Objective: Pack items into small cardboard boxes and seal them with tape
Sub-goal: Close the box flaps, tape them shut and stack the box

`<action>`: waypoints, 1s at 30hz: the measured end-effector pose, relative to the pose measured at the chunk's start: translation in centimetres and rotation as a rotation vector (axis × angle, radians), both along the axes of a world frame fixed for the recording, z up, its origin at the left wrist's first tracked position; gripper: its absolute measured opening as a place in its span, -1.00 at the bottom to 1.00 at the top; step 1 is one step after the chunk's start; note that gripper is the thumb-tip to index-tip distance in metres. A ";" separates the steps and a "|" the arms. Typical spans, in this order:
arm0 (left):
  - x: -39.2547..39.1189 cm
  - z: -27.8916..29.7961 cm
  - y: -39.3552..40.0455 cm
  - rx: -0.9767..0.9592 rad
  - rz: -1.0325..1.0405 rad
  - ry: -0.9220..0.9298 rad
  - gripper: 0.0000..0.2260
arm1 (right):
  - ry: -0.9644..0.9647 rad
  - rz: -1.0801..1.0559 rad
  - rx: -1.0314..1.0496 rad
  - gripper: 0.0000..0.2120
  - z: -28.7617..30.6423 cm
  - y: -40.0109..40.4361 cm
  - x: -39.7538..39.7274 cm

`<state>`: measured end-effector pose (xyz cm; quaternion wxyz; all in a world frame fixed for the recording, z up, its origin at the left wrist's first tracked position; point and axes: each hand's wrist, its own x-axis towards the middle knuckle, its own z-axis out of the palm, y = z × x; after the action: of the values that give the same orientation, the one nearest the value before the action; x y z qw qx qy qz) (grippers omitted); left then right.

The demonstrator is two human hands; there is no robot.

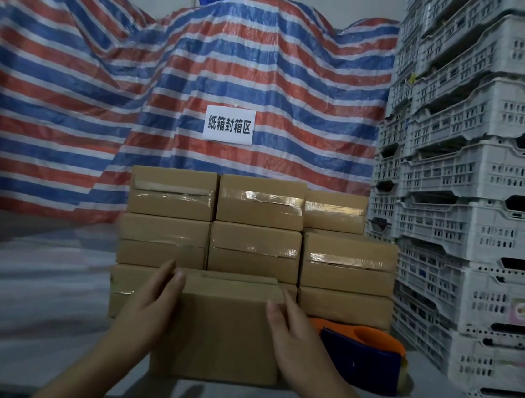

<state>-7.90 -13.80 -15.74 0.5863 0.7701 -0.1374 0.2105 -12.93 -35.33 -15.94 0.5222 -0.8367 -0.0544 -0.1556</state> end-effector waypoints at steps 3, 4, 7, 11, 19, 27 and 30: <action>-0.1 -0.5 0.2 -0.049 -0.050 0.040 -0.40 | -0.002 -0.029 0.006 -0.10 -0.3 0.2 -0.1; -0.1 -0.8 0.2 -0.057 -0.046 0.050 -0.40 | -0.012 -0.034 0.012 -0.13 -0.4 0.2 0.0; -0.2 -1.5 0.1 -0.083 -0.036 0.066 -0.39 | -0.061 -0.042 0.046 -0.36 -0.8 0.3 0.4; -0.4 -2.3 0.0 -0.106 -0.061 0.049 -0.29 | -0.103 -0.039 0.100 -0.64 -1.6 0.9 1.0; 0.4 -3.6 1.0 -0.173 -0.151 0.095 -0.59 | -0.055 -0.027 0.074 -0.25 -2.1 -0.2 1.8; 0.2 -0.9 -1.7 -0.212 -0.110 -0.058 -0.61 | -0.132 -0.104 0.230 -0.17 -0.3 -1.0 1.2; -1.4 2.8 -4.3 -0.234 -0.130 -0.188 -0.63 | -0.183 -0.155 0.339 -0.08 2.7 -3.2 0.1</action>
<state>-9.30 -18.07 -12.93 0.6690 0.6629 -0.2157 0.2577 -12.80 -38.49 -13.28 0.6350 -0.7208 -0.0103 -0.2777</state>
